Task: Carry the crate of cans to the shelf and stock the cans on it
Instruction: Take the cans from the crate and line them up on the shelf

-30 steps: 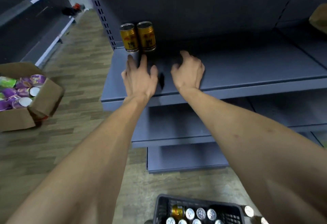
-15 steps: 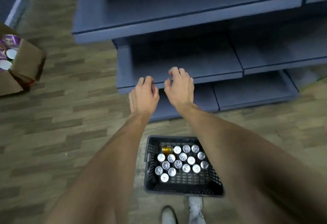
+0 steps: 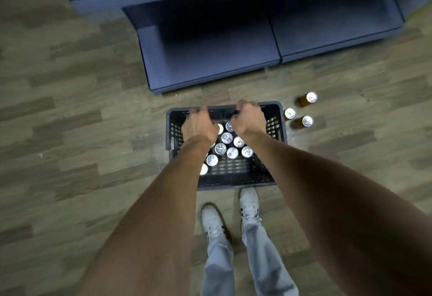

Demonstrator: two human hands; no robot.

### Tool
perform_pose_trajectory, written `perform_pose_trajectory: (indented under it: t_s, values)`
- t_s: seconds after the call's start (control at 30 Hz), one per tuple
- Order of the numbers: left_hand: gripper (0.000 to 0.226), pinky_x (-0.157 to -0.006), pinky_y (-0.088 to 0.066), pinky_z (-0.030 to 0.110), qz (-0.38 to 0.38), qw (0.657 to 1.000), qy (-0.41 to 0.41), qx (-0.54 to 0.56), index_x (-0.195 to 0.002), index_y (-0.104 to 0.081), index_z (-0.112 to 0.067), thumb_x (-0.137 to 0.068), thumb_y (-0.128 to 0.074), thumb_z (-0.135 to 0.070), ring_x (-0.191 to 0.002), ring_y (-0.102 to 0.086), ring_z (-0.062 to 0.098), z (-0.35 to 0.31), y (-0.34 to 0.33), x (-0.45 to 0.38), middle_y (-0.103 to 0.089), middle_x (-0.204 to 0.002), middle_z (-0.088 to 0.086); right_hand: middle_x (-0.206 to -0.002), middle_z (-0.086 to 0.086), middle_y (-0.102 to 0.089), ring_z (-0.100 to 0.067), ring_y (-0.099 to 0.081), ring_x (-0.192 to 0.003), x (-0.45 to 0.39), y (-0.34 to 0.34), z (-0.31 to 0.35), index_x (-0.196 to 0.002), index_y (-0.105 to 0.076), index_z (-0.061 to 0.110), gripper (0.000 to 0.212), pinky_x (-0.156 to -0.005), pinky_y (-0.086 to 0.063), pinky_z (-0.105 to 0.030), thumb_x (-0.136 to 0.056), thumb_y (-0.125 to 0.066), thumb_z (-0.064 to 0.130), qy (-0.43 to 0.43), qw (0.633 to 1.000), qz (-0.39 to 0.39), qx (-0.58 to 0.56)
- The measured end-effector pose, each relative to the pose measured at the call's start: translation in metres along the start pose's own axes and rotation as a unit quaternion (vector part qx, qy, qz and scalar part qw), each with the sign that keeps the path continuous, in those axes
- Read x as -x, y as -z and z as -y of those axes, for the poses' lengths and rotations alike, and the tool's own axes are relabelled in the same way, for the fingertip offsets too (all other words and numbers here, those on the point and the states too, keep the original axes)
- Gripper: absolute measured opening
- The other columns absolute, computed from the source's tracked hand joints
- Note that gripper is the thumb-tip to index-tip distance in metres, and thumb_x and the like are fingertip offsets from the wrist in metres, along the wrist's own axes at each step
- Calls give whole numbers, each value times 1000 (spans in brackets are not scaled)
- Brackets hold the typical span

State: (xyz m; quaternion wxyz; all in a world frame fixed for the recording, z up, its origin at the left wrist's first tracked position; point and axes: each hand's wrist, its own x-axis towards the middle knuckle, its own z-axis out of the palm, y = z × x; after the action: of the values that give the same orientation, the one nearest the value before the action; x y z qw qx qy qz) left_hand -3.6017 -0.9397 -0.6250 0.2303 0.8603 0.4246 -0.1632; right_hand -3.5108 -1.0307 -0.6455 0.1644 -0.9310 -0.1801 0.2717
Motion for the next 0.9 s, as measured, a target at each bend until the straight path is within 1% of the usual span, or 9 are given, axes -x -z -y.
perform_pose_trajectory:
  t_s: [0.07,0.17,0.27,0.37,0.43,0.6,0.73,0.83,0.9]
  values:
    - [38,-86,-47,41,39,999,5,-1,-129,-51,-14,-93,-56,-25,-110,-58,36,14,-42,-3,-55,-124,16,-127,-18,-55,-38,-58,-114,-5,-36,-30,-122,-63,10,35,-94,-49,-39,-87,-56,11,-25,999,46,15]
    - [37,-85,-49,40,82,996,26,-4,-127,-52,-15,-92,-57,-25,-108,-60,36,38,-103,-12,-58,-121,16,-126,-20,-56,-38,-59,-113,-16,-87,-69,-120,-63,7,34,-92,-50,-38,-87,-56,13,-47,992,104,46]
    - [42,-83,-47,40,130,990,48,-8,-131,-49,-15,-92,-57,-26,-110,-59,35,56,-158,-17,-59,-122,15,-127,-18,-56,-36,-61,-110,-23,-129,-108,-118,-62,9,30,-94,-53,-41,-90,-55,16,-72,985,144,63]
    - [46,-88,-47,41,157,986,59,-18,-135,-45,-16,-92,-57,-27,-113,-57,34,66,-197,-28,-58,-125,15,-133,-16,-49,-33,-58,-114,-38,-166,-137,-123,-60,12,34,-95,-51,-41,-93,-56,26,-112,977,164,71]
    - [46,-89,-48,42,156,985,71,-17,-134,-45,-16,-92,-56,-27,-114,-57,34,68,-215,-44,-58,-125,15,-135,-15,-46,-31,-56,-117,-53,-184,-149,-127,-57,12,36,-95,-50,-41,-94,-56,26,-119,975,176,72]
    - [44,-86,-46,40,155,985,67,-27,-133,-46,-14,-92,-54,-25,-115,-55,35,54,-254,-81,-54,-127,16,-142,-15,-39,-31,-48,-125,-88,-212,-176,-131,-51,13,38,-96,-50,-41,-93,-57,14,-109,972,183,99]
    - [47,-86,-46,42,100,993,38,-50,-135,-44,-15,-92,-55,-27,-114,-54,37,38,-276,-119,-52,-128,17,-147,-17,-33,-30,-42,-128,-127,-224,-207,-136,-46,12,47,-96,-49,-39,-91,-57,7,-93,976,146,129]
    - [46,-87,-45,43,51,996,46,-51,-134,-45,-14,-91,-53,-27,-113,-54,40,36,-287,-139,-48,-131,19,-148,-20,-33,-33,-37,-135,-143,-232,-231,-142,-41,8,53,-102,-46,-39,-93,-61,14,-106,967,163,163]
    - [49,-91,-44,44,34,997,50,-54,-135,-44,-14,-89,-53,-27,-117,-51,41,39,-297,-146,-44,-136,21,-147,-20,-34,-34,-39,-135,-146,-240,-243,-146,-36,8,61,-106,-44,-41,-93,-64,18,-111,959,190,177]
